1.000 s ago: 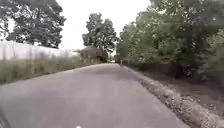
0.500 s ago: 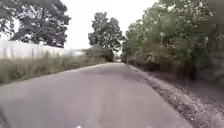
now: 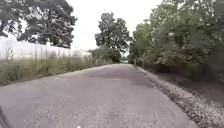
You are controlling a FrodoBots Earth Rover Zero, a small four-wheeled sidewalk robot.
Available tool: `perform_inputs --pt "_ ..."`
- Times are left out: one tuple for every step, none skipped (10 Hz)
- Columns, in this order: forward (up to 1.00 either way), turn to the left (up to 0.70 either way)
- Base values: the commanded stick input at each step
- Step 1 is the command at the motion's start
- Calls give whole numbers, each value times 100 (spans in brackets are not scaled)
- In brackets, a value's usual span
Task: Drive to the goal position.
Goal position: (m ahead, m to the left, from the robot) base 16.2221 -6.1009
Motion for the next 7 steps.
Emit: perform_inputs --pt "100 -14" --pt "100 -14" --pt "100 -14" --pt "100 -14" --pt "100 -13" --pt "100 -12" --pt "100 -9"
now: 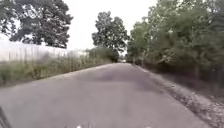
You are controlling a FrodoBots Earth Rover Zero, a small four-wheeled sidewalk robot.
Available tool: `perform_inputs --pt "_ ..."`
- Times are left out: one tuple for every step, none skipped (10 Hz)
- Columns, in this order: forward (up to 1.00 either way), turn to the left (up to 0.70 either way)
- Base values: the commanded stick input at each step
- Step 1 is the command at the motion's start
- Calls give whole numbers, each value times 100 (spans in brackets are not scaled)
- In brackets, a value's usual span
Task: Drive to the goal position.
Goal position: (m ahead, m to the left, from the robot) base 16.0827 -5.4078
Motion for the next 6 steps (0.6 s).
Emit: perform_inputs --pt "100 -6" --pt "100 -6" --pt "100 -6" --pt "100 -6" --pt "100 -6" --pt "100 -6"
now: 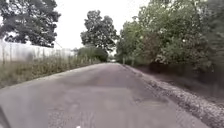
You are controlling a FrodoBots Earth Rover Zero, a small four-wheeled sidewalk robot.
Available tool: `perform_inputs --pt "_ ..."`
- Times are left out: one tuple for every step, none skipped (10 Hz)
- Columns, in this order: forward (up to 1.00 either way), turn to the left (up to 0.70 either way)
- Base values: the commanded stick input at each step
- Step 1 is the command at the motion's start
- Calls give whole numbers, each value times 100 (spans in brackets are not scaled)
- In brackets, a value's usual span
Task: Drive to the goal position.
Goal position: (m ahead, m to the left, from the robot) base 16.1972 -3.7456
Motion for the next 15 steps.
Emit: perform_inputs --pt "100 -6" --pt "100 -5" --pt "100 -5" --pt "100 -5" --pt "100 -4" --pt "100 -2" --pt "100 0" --pt "100 0" --pt "100 0" --pt "100 0" --pt "100 0" --pt "100 0" --pt "100 0" --pt "100 0" --pt "100 0"
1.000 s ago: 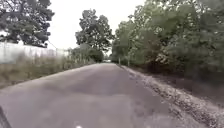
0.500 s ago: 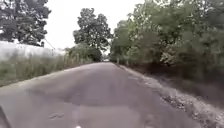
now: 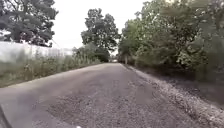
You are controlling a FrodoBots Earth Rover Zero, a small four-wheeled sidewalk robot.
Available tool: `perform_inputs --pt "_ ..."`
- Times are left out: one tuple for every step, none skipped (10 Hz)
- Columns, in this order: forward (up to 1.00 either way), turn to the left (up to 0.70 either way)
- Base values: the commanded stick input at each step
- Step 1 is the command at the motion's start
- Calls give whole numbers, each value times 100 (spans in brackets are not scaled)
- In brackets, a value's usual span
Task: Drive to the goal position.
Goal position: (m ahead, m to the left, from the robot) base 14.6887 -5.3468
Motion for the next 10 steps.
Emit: perform_inputs --pt "100 0" --pt "100 0" --pt "100 0" --pt "100 -8" --pt "100 -13" --pt "100 -13" --pt "100 -13" --pt "100 -13" --pt "100 -13" --pt "100 -13"
